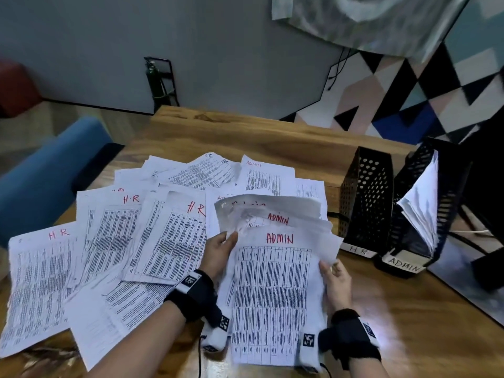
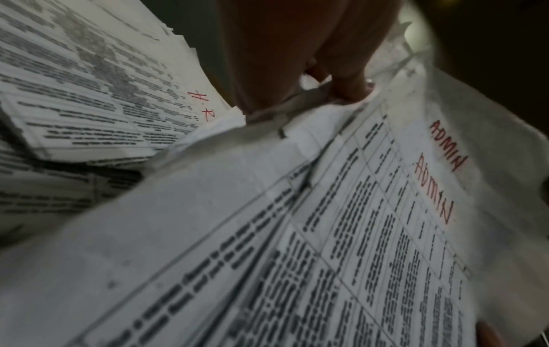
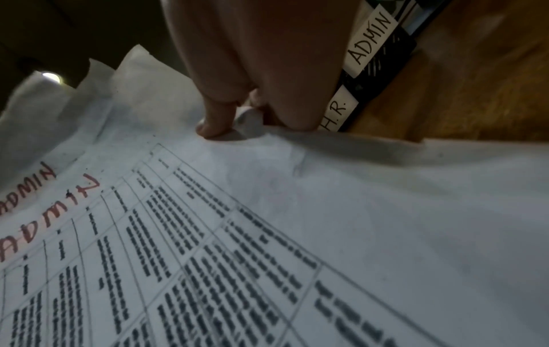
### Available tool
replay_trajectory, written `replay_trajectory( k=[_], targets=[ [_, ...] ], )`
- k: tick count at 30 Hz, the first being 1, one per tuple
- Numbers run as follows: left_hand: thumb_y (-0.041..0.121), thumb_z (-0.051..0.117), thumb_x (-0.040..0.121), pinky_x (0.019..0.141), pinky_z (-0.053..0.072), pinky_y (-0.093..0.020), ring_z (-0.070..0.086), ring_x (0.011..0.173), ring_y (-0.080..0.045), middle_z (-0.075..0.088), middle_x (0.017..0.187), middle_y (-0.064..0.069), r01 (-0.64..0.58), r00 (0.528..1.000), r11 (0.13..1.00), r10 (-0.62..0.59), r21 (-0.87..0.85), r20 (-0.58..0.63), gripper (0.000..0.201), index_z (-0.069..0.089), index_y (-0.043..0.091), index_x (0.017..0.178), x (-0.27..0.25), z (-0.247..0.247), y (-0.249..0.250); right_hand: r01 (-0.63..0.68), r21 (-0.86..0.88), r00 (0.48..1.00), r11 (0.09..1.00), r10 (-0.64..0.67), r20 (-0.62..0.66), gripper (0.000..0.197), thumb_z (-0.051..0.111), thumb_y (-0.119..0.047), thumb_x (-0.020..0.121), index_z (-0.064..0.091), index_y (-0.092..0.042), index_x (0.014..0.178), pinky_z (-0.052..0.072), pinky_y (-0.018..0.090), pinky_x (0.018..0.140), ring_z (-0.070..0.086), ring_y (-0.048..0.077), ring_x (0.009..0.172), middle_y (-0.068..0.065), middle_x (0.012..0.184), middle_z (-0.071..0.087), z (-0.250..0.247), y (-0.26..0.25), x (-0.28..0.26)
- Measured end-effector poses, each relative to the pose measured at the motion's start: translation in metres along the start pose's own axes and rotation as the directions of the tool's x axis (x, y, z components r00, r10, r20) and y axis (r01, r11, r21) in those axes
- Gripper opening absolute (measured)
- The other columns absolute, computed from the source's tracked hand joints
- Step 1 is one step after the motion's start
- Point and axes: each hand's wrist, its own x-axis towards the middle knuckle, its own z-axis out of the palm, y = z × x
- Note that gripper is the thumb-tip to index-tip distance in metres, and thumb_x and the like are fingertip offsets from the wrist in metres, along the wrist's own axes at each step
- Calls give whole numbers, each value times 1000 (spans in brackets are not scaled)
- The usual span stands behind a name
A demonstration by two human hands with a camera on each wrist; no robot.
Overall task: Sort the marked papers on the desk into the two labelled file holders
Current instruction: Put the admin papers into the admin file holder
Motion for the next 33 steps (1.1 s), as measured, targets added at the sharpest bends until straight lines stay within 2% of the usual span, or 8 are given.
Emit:
replay_trajectory(
  k=[3, 7, 10, 14, 18, 23, 26, 33],
  targets=[
    [21, 50, 92, 110, 31, -39, 53, 117, -15, 61, 124, -8, -21, 999, 999, 20, -41, -27, 23, 62, 9, 109, 3, 2, 5, 18, 27, 1000, 999, -18, 1, 48, 85, -47, 47, 69, -20, 82, 53, 25, 86, 65, 16, 94, 6, 99, 71, -1, 1, 6],
    [15, 50, 92, 99, 34, -31, 54, 92, -2, 61, 91, 9, -39, 999, 993, 37, -107, -19, 13, 58, 23, 85, 8, 5, 10, 34, 63, 999, 997, -33, -21, 59, 88, -53, 34, 69, -20, 78, 55, 26, 82, 67, 12, 83, -1, 87, 74, -2, 4, 14],
    [21, 50, 92, 102, 30, -33, 54, 98, -5, 62, 92, 6, -60, 998, 992, 57, -114, -38, 16, 60, 9, 91, 11, 3, 8, 56, 55, 998, 997, -55, -22, 47, 87, -52, 39, 69, -24, 73, 54, 27, 83, 66, 13, 84, -2, 86, 73, -1, 3, 16],
    [24, 49, 93, 98, 34, -32, 57, 94, -6, 65, 95, 1, -85, 993, 991, 76, -108, -89, 24, 61, 3, 93, 16, 1, 7, 130, 39, 991, 991, -128, -48, 16, 73, -24, 69, 59, -21, 62, 54, 14, 67, 63, 1, 66, -9, 67, 70, 9, -5, 15],
    [25, 48, 94, 93, 39, -29, 56, 96, -10, 64, 96, 2, -114, 980, 989, 96, -95, -172, 19, 63, 13, 92, 23, -6, 9, 163, -13, 983, 987, -164, -79, 41, 52, 6, 87, 54, -23, 58, 46, 6, 60, 54, -5, 56, -15, 56, 62, 9, -8, 17],
    [19, 52, 92, 92, 38, -24, 57, 92, 0, 63, 95, 9, -97, 992, 988, 86, -120, -97, 10, 62, 18, 93, 23, -10, 13, 142, -11, 990, 990, -142, -4, 10, 68, -25, 70, 61, -19, 67, 52, 11, 58, 61, -3, 57, -11, 62, 70, 20, -13, 17],
    [15, 55, 89, 94, 43, -31, 60, 91, -11, 65, 93, 0, -107, 989, 988, 95, -112, -111, 8, 60, 9, 89, 25, -12, 11, 129, -33, 991, 991, -130, -16, 22, 73, -38, 52, 68, -23, 67, 52, 10, 64, 61, -3, 63, -12, 66, 70, 23, -10, 21],
    [11, 54, 89, 83, 50, -34, 58, 84, -22, 62, 89, -10, -152, 983, 987, 145, -56, -112, 16, 57, -3, 95, 26, -13, 11, 193, -9, 978, 981, -193, -80, 33, 50, 5, 89, 48, -18, 66, 49, 9, 53, 56, -6, 51, -13, 53, 64, 29, -20, 24]
  ],
)
